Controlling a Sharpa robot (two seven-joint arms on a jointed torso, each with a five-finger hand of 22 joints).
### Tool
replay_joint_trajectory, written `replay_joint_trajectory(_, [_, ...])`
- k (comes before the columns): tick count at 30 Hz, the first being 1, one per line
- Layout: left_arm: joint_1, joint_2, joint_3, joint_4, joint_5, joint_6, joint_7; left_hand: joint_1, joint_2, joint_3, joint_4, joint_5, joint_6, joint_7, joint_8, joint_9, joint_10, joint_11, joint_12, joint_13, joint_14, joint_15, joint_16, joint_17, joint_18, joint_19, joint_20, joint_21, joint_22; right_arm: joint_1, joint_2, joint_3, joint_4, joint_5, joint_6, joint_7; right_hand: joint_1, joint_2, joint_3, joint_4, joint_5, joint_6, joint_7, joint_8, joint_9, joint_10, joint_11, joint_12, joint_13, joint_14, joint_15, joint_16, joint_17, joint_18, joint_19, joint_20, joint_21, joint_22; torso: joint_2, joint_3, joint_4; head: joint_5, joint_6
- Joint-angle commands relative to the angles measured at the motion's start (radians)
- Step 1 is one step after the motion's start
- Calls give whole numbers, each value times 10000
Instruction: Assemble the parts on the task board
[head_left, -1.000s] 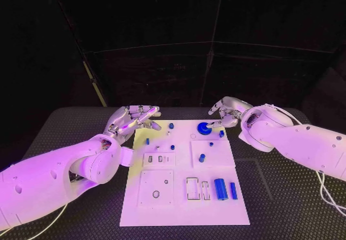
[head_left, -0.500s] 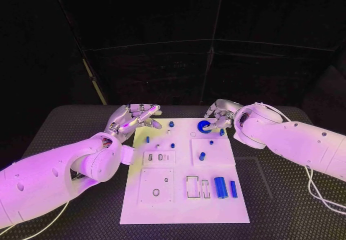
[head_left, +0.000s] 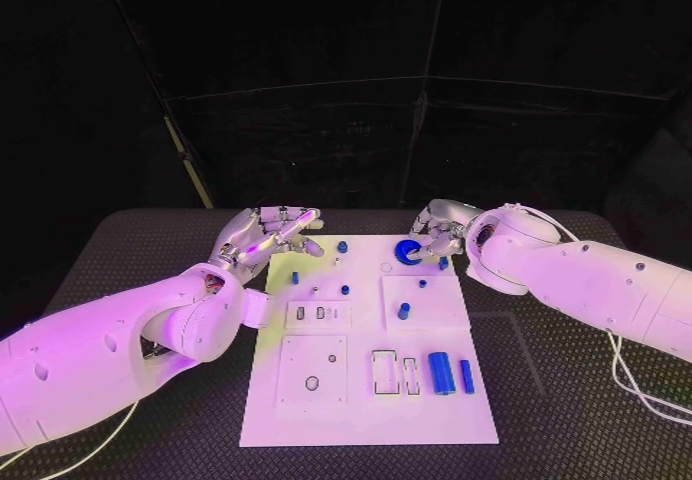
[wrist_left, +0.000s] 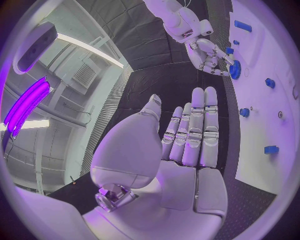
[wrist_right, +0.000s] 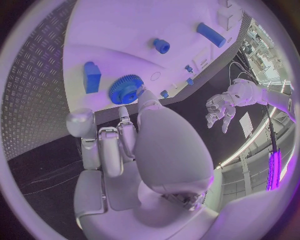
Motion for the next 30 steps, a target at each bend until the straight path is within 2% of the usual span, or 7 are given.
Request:
replay_joint_trajectory(1, [15,12,9,4,-46,132,19,21,83,-61,-15,36,36,47,-57,-16,26,54,-59,-14,-38,6,27,10,80,17,39,57,10,9,25,6,-25,-268,147,14,165,37,94,-151,-171,73,11,89,-12,61,-32,68,29,796,25,44,1396,-76,70,-30,64,42,3,1,-7,1,-11])
replay_joint_trajectory(6, [14,16,9,-2,-46,133,16,35,92,-63,-28,36,42,46,-65,-16,31,54,-67,-12,-43,6,28,22,80,13,39,61,13,-7,73,5,-66,-365,278,22,243,64,182,-277,-254,73,12,116,-26,121,-32,123,127,802,25,57,1430,-81,78,-32,88,77,4,1,-6,84,-36])
replay_joint_trajectory(18, [14,11,9,-12,-46,124,7,38,117,-62,-30,37,48,45,-71,-15,36,53,-74,-11,-48,6,29,32,80,10,40,64,16,-88,182,1,-180,-534,576,-21,272,45,218,-364,-316,74,14,131,-35,100,-32,109,106,807,26,65,1455,-88,86,-32,110,112,3,2,-2,49,-93])
replay_joint_trajectory(24, [14,11,9,-15,-46,132,1,40,128,-61,-31,37,50,44,-74,-14,38,53,-78,-11,-49,6,29,37,80,9,40,65,17,-122,212,0,-212,-719,536,-55,253,41,220,-373,-335,82,12,140,-36,122,-30,127,140,808,26,69,1465,-89,87,-31,114,118,6,7,1,41,-97])
replay_joint_trajectory(27, [14,10,9,-18,-46,133,-2,40,128,-61,-31,37,50,44,-74,-14,38,53,-78,-11,-49,6,29,37,80,9,40,65,17,-131,215,-1,-202,-943,353,-53,274,145,319,-456,-339,228,-15,231,-19,181,-53,172,220,816,14,82,1504,-99,117,-37,158,193,8,9,-1,49,-106])
replay_joint_trajectory(30, [14,7,9,-18,-46,134,-4,40,128,-61,-31,37,50,44,-74,-14,38,53,-78,-11,-49,6,29,37,80,9,40,65,17,-139,207,-1,-163,-1215,-51,28,506,413,671,-670,-721,595,-91,395,12,383,-128,323,488,832,-46,110,1584,-113,178,-82,234,312,6,8,1,47,-111])
